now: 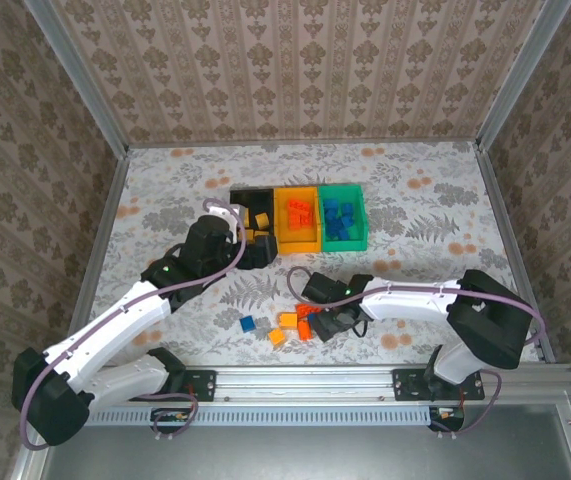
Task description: Sort the legos into containers by color
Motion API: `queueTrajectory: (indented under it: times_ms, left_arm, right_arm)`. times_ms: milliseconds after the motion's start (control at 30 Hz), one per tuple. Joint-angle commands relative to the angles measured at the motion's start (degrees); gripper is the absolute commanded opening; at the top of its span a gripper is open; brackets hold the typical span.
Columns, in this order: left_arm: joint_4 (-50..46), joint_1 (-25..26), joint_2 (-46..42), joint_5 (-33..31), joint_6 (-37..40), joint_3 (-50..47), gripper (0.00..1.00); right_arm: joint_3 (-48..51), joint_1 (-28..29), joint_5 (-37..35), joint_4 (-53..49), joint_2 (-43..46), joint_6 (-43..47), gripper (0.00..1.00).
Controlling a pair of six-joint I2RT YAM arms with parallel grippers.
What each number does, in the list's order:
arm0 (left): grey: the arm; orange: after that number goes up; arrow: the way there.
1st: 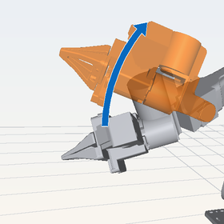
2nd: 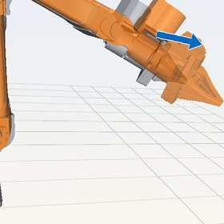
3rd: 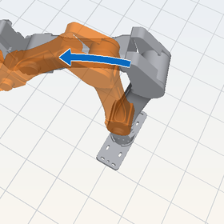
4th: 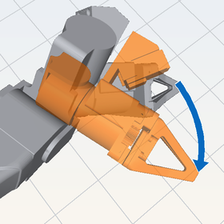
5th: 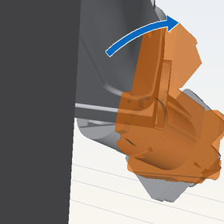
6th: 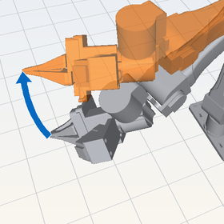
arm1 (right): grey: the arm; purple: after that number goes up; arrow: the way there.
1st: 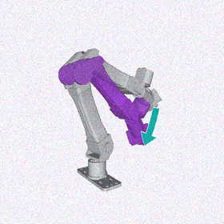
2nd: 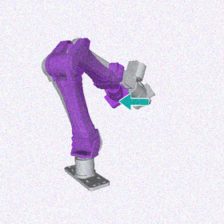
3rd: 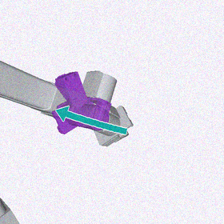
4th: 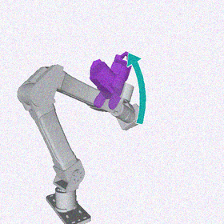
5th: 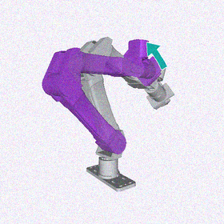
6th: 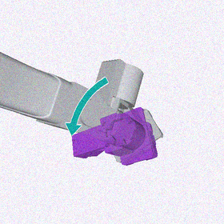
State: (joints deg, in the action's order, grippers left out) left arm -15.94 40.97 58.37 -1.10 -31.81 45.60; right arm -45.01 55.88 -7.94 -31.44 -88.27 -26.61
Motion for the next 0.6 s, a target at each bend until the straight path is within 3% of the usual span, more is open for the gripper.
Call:
queueTrajectory:
  times_ms: [0, 233, 567]
  left_arm:
    - [-1.2, -0.54, -0.79, -0.45, -0.55, -0.53, 1.0]
    - [-1.64, -0.84, -0.69, -0.45, -0.4, -0.63, 1.0]
    - [-2.86, -1.83, -2.36, -0.6, -1.03, -2.01, 1.0]
  right_arm:
    - [-0.41, -1.25, -3.92, 3.82, -1.82, -0.12, 0.72]
    - [-0.1, -2.58, -4.67, 3.12, 0.34, 0.05, 0.58]
    - [-6.14, -9.43, -5.29, 0.11, 8.11, 3.8, 0.52]
